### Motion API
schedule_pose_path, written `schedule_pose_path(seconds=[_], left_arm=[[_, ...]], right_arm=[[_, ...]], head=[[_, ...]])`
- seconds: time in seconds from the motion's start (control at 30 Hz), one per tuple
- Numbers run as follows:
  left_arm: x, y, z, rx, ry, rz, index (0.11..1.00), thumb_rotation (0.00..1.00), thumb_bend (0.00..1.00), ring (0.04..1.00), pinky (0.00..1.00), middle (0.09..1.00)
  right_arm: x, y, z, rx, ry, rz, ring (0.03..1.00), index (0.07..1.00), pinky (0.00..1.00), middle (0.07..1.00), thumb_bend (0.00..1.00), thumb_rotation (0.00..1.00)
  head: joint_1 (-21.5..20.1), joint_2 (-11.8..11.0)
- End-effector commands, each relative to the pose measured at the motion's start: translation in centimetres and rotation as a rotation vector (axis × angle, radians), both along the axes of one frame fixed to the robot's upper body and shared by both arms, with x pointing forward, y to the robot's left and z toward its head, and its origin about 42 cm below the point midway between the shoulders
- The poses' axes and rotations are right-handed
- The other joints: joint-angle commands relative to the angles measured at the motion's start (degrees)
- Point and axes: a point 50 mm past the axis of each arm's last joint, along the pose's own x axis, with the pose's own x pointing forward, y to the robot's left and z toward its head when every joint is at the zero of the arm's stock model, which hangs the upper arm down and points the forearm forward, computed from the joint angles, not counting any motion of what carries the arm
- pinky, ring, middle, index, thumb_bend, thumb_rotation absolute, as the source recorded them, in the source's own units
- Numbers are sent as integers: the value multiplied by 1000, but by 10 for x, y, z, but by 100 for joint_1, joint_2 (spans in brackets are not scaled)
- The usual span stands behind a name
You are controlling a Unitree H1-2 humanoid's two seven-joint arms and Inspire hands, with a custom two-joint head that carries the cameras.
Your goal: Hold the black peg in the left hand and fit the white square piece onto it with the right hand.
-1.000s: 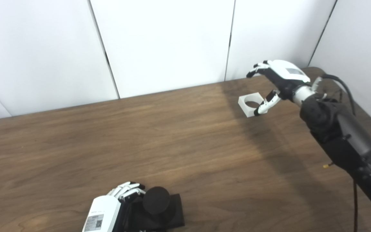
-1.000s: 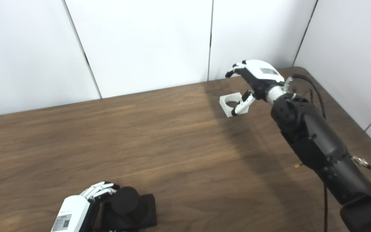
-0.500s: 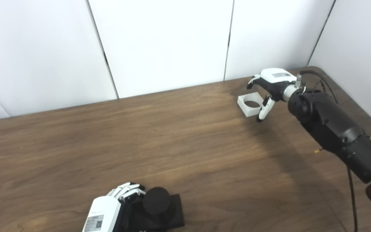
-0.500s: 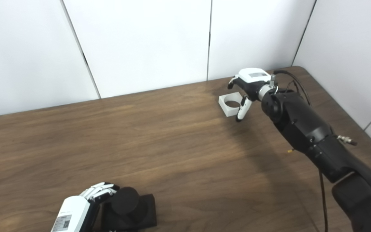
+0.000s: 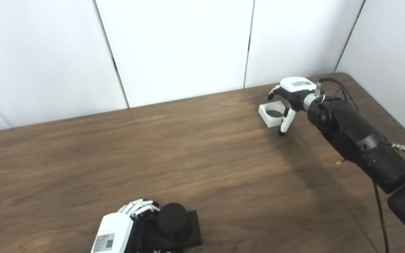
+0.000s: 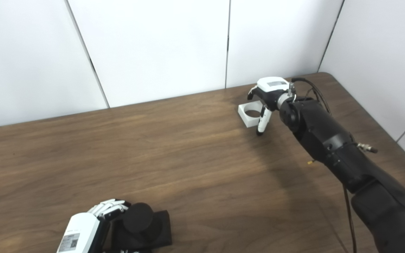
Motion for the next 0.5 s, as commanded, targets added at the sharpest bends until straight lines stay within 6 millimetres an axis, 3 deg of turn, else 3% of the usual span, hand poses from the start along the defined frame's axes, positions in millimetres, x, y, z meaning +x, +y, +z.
schedule_pose_path(seconds=[0.0,0.37,0.47], left_arm=[[-16,0,-27,51,181,-22,489,47,513,792,713,738],[-17,0,-25,42,183,-20,489,47,513,794,713,739],[-18,0,-24,38,184,-18,489,46,513,793,713,737]], right_arm=[[10,4,23,-7,-76,28,982,788,956,918,937,195],[10,5,17,-20,-74,48,960,764,926,887,897,209],[8,4,13,-29,-81,59,938,712,911,863,890,182]], head=[[0,26],[22,64],[30,90]])
